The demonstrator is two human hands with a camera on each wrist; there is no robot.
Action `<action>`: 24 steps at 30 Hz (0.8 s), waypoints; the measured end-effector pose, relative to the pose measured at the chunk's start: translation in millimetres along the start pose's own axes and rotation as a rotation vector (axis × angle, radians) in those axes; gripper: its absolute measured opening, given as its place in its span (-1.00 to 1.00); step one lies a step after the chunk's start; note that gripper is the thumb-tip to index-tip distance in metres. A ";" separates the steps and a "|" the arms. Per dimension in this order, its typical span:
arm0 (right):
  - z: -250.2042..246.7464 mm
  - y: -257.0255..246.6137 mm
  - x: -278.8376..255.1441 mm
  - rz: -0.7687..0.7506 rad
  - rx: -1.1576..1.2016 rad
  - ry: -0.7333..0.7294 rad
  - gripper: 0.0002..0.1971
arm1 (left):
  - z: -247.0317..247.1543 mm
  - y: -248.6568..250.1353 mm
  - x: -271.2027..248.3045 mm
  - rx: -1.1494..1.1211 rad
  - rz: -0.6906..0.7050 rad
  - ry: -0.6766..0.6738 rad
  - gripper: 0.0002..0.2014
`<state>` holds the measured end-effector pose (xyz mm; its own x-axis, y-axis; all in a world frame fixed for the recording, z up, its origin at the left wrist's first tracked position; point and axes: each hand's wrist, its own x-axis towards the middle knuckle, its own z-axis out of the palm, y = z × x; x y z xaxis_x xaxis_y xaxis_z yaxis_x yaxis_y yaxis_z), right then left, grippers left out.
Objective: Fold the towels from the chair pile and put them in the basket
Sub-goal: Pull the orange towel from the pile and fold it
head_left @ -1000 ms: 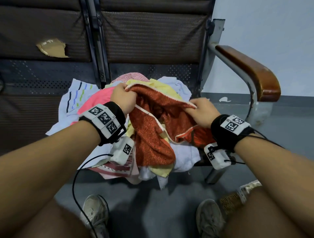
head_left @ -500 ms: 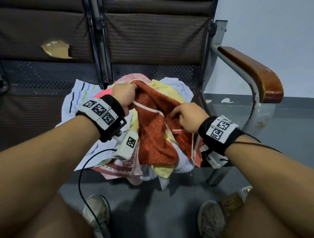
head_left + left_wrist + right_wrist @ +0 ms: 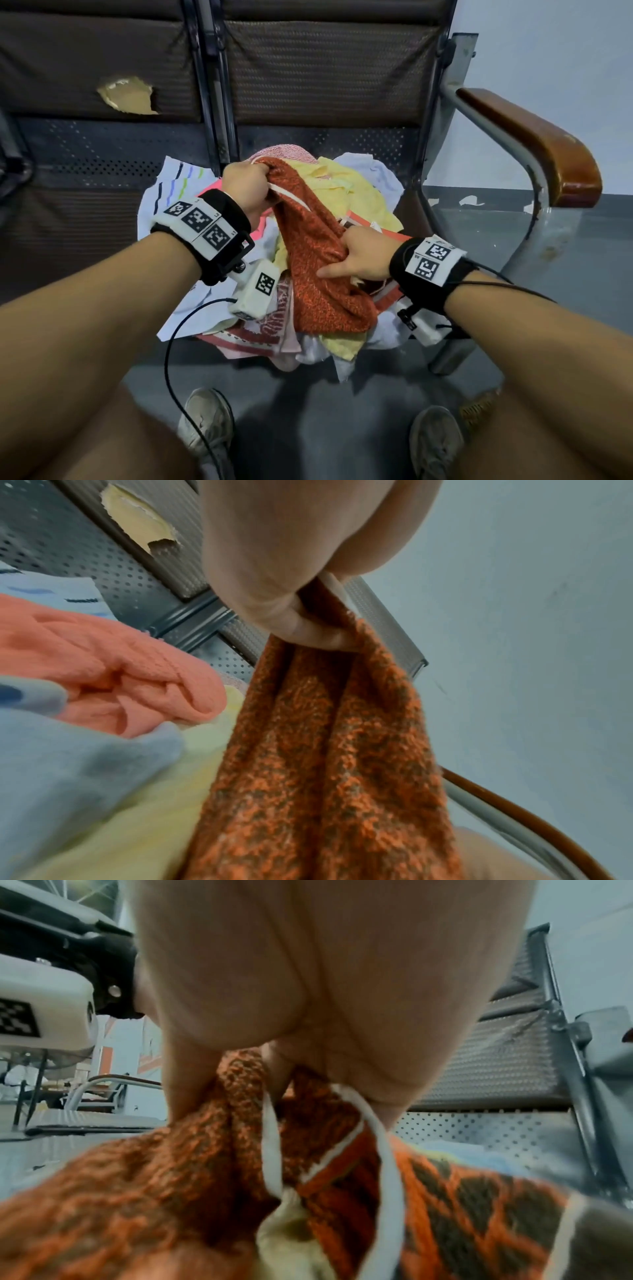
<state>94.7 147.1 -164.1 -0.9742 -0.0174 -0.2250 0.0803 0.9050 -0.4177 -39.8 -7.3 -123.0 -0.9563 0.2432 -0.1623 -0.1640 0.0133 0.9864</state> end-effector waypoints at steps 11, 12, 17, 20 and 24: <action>-56.0 29.9 -17.0 0.048 0.088 0.900 -0.53 | -9.4 -9.8 16.0 -0.035 0.118 0.118 -0.63; -55.1 31.7 -18.2 0.032 0.098 0.860 -0.57 | -8.9 -8.9 15.5 -0.041 0.118 0.116 -0.62; -29.8 50.3 -28.1 0.143 -0.091 0.255 -0.63 | -10.9 -9.1 17.4 -0.059 0.103 0.150 -0.61; -23.0 61.8 -30.7 0.201 -0.081 0.203 -0.50 | -10.2 -11.0 16.9 0.019 0.091 0.164 -0.67; -26.4 72.7 -37.3 0.181 0.062 0.301 -0.61 | -14.7 -17.8 17.0 0.046 0.023 0.047 -0.69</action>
<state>131.3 224.7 -162.8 -0.9607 0.2754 -0.0349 0.2613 0.8544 -0.4491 -56.7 -17.7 -143.7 -0.9700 0.1987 -0.1399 -0.1318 0.0535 0.9898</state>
